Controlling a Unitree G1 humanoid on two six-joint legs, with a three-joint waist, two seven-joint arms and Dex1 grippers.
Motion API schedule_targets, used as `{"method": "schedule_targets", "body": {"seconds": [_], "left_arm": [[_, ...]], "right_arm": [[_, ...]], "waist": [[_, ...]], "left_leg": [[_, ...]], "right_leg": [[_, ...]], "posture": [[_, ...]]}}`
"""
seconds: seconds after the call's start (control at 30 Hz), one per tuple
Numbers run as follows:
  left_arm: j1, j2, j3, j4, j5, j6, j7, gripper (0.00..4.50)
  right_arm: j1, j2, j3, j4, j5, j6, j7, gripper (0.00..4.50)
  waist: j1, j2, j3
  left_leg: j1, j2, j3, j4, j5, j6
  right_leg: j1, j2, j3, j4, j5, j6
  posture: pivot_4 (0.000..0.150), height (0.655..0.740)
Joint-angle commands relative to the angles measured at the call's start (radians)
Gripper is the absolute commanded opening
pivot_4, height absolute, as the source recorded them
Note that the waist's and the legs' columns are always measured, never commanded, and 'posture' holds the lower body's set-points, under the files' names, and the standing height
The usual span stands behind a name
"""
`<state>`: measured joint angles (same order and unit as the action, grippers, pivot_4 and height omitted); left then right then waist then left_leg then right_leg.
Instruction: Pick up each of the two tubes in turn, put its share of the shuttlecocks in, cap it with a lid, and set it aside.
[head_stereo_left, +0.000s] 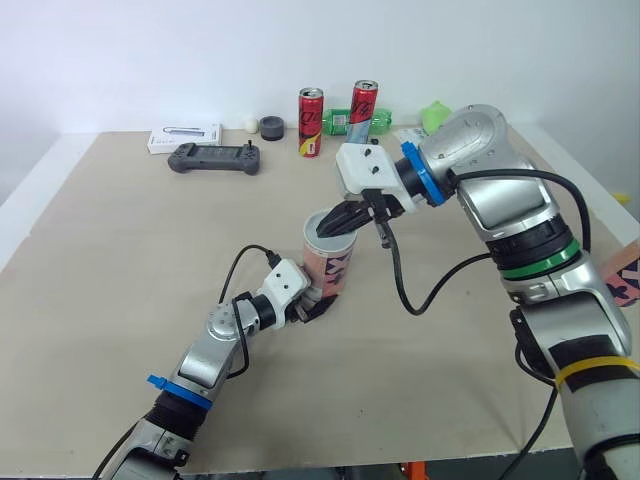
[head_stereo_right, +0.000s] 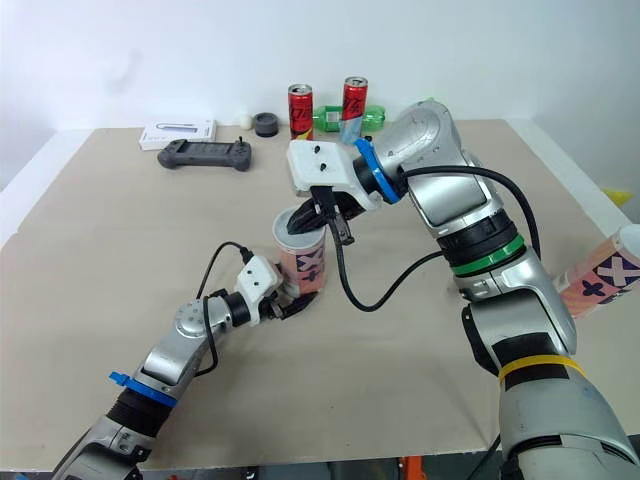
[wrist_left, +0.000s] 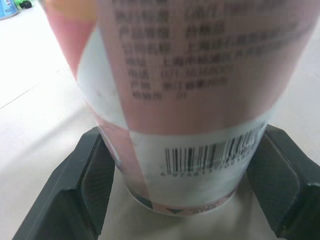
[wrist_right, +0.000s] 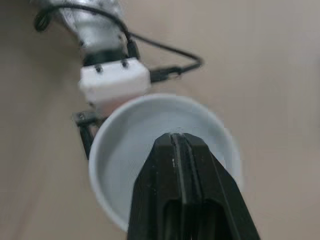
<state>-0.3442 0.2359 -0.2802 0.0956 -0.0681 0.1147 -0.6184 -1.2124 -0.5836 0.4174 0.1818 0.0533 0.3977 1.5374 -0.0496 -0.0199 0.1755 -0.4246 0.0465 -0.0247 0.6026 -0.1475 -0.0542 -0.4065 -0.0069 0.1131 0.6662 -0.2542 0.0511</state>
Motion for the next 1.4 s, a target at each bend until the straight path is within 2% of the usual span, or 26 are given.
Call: {"method": "schedule_targets", "body": {"seconds": [0.03,0.6,0.73,1.07,1.2,1.4], "left_arm": [[0.016,0.011,-0.003,0.047,0.029,0.024,0.009,3.61],[0.016,0.014,-0.003,0.044,0.030,0.024,0.008,3.61],[0.014,0.014,-0.002,0.047,0.030,0.024,0.007,3.61],[0.014,0.011,-0.001,0.048,0.032,0.022,0.008,3.61],[0.016,0.011,0.001,0.045,0.033,0.020,0.006,3.61],[0.015,0.024,0.011,0.034,0.021,0.025,-0.013,3.61]], "right_arm": [[0.011,0.025,0.023,0.009,-0.016,-0.001,-0.011,0.09],[0.142,0.102,0.065,0.200,-0.047,-0.040,-0.044,0.09],[0.168,0.121,0.059,0.241,-0.037,-0.028,-0.030,0.09],[0.213,0.157,0.057,0.314,-0.042,-0.046,-0.017,0.09],[0.200,0.155,0.030,0.309,-0.026,-0.045,-0.007,0.09],[0.126,0.134,-0.135,0.189,0.128,0.044,-0.005,0.09]], "waist": [[0.000,0.000,0.000],[-0.003,-0.004,-0.028],[-0.003,-0.004,-0.031],[-0.003,-0.007,-0.051],[-0.003,-0.006,-0.053],[-0.005,-0.006,-0.046]], "left_leg": [[0.000,0.000,0.000,0.000,0.000,0.000],[0.007,0.000,-0.001,-0.002,-0.002,-0.002],[0.016,0.000,-0.001,-0.002,-0.005,-0.004],[0.021,0.000,-0.002,-0.002,-0.012,-0.009],[0.023,0.000,-0.003,-0.002,-0.014,-0.011],[0.018,0.000,-0.004,-0.003,-0.014,-0.011]], "right_leg": [[0.000,0.000,0.000,0.000,0.000,0.000],[0.000,0.000,0.000,-0.001,-0.002,-0.002],[0.008,0.000,0.000,-0.001,-0.005,-0.004],[0.011,0.000,0.000,-0.001,-0.009,-0.005],[0.012,0.000,-0.001,-0.002,-0.010,-0.006],[0.008,0.000,0.000,-0.002,-0.011,-0.006]], "posture": [[0.150,0.7400],[0.150,0.7400],[0.150,0.7400],[0.150,0.7400],[0.150,0.7400],[0.150,0.7400]]}}
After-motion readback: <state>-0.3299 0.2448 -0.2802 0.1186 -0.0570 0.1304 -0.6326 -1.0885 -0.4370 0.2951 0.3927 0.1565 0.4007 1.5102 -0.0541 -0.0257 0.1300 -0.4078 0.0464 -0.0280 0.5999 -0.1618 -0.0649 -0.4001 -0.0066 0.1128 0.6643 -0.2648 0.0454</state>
